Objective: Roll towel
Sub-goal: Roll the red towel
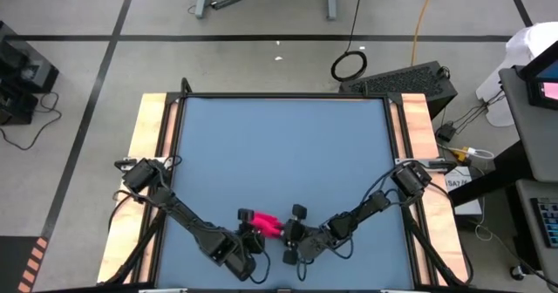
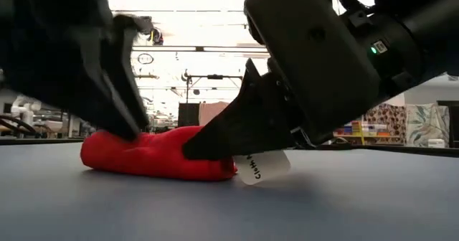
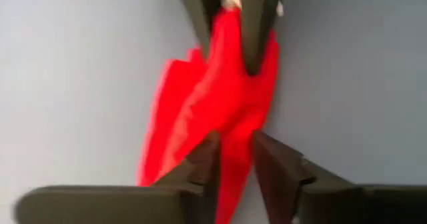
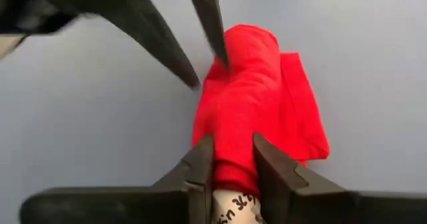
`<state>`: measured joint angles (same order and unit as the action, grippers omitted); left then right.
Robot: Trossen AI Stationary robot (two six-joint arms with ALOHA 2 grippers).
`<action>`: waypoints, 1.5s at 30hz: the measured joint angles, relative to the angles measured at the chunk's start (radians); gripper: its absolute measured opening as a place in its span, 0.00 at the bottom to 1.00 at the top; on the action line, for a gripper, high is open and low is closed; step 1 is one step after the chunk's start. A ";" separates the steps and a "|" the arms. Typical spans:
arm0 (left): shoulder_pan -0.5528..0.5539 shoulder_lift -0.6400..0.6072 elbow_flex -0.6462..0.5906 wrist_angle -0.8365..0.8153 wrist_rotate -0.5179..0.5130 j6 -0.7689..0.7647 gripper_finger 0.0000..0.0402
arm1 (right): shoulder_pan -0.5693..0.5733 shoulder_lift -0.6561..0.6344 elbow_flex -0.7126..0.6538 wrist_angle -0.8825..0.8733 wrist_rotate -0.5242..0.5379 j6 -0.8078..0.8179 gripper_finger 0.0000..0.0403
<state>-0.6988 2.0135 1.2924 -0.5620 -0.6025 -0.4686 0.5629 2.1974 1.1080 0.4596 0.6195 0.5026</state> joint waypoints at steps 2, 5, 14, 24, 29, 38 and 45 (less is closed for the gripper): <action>-0.023 -0.023 0.018 -0.055 -0.064 -0.020 0.30 | 0.005 0.000 0.000 -0.010 0.002 0.058 0.15; -0.060 -0.052 0.033 -0.121 -0.131 -0.066 0.41 | 0.012 0.000 0.000 -0.009 0.002 0.136 0.15; -0.129 -0.035 -0.004 -0.091 -0.142 -0.019 0.62 | 0.022 0.004 -0.002 0.041 -0.101 0.284 0.18; -0.132 -0.021 -0.039 0.046 -0.083 0.139 0.63 | 0.018 0.006 -0.004 0.084 -0.197 0.257 0.17; -0.111 -0.021 -0.058 0.064 -0.018 0.146 0.60 | 0.012 0.006 -0.004 0.097 -0.235 0.241 0.17; -0.079 -0.021 -0.071 0.068 0.009 0.162 0.46 | 0.012 0.006 -0.004 0.097 -0.259 0.228 0.17; -0.023 -0.026 -0.071 0.101 0.145 0.161 0.17 | 0.031 0.006 -0.004 0.095 -0.227 0.062 0.25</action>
<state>-0.7214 1.9877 1.2217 -0.4605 -0.4574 -0.3073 0.5938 2.2032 1.1042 0.5549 0.3924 0.5648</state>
